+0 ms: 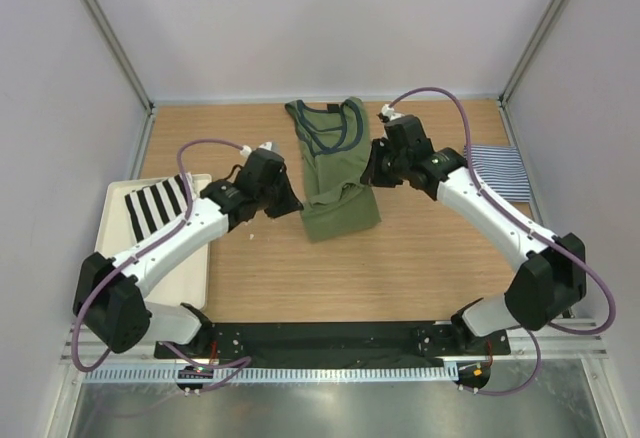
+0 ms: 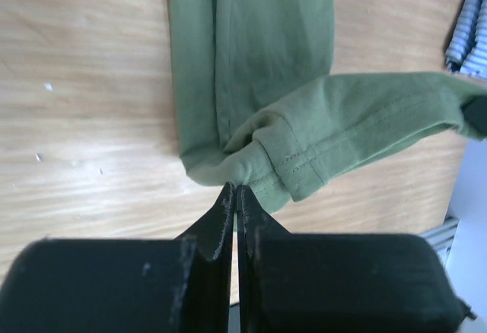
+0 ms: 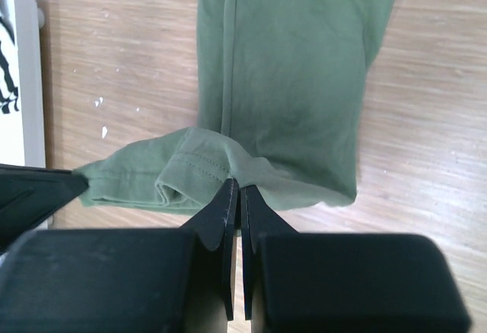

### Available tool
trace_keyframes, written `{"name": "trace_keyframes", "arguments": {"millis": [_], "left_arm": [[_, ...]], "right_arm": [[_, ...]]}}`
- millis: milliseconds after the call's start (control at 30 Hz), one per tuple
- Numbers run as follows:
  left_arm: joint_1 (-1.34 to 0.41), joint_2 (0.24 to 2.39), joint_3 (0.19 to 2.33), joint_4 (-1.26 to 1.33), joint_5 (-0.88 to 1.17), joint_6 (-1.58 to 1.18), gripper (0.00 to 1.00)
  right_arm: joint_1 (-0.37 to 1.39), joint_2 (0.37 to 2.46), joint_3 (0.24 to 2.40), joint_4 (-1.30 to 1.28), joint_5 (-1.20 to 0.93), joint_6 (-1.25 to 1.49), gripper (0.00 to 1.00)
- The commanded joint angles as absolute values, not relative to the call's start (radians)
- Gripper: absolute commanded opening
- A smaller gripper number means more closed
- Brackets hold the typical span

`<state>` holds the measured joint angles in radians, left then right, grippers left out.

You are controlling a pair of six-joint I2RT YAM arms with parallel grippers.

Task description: Fold and stack the tank tops

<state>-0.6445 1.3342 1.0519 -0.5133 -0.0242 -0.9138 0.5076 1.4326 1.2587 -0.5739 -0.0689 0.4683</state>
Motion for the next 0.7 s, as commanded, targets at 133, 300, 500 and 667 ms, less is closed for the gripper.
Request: {"name": "trace_keyframes", "arguments": {"millis": [133, 300, 500, 667], "left_arm": [[-0.571, 1.437, 1.2, -0.463, 0.029, -0.828, 0.0], [-0.538, 1.503, 1.244, -0.439, 0.061, -0.821, 0.0], [-0.502, 1.597, 1.313, -0.43, 0.089, -0.815, 0.0], [-0.476, 1.66, 1.37, -0.426, 0.106, -0.808, 0.0]], "right_arm": [[0.469, 1.532, 1.399, -0.515, -0.028, 0.431, 0.05], [0.457, 1.589, 1.448, -0.5, -0.035, 0.43, 0.05], [0.436, 1.658, 1.502, -0.485, -0.04, 0.434, 0.05], [0.414, 1.704, 1.535, -0.471, -0.049, 0.439, 0.05]]}}
